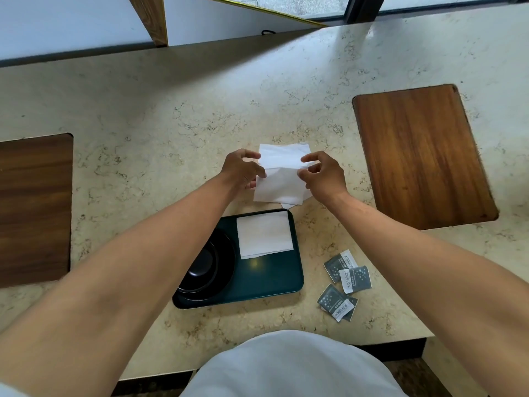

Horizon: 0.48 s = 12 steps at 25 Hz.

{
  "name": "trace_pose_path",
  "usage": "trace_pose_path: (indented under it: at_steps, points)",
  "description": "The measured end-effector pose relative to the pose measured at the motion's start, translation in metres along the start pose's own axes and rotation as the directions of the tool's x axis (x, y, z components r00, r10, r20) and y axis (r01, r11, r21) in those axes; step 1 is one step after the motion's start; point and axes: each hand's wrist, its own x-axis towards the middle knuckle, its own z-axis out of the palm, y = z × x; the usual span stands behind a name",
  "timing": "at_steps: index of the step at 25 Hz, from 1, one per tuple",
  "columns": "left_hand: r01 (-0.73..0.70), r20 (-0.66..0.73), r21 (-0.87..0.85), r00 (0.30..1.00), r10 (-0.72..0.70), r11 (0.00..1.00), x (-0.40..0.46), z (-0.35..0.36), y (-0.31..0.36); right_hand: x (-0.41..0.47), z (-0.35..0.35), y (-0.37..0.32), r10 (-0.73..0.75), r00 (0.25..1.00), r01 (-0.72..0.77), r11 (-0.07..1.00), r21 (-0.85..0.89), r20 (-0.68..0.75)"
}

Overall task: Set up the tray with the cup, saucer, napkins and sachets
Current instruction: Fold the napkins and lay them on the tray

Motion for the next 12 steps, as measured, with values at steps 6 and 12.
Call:
trace_pose_path:
  at_steps: [6,12]
  points:
    - [0.123,-0.017,-0.14,0.992,-0.127,0.982,-0.013,-0.006,0.009,-0.007,-0.004,-0.013,-0.071,0.996,0.069,0.997,0.043,0.048]
    - [0.009,-0.04,0.089,0.999,-0.005,0.996,-0.025,-0.017,0.012,-0.014,-0.009,-0.023,-0.122,0.99,0.12,0.992,0.03,0.064]
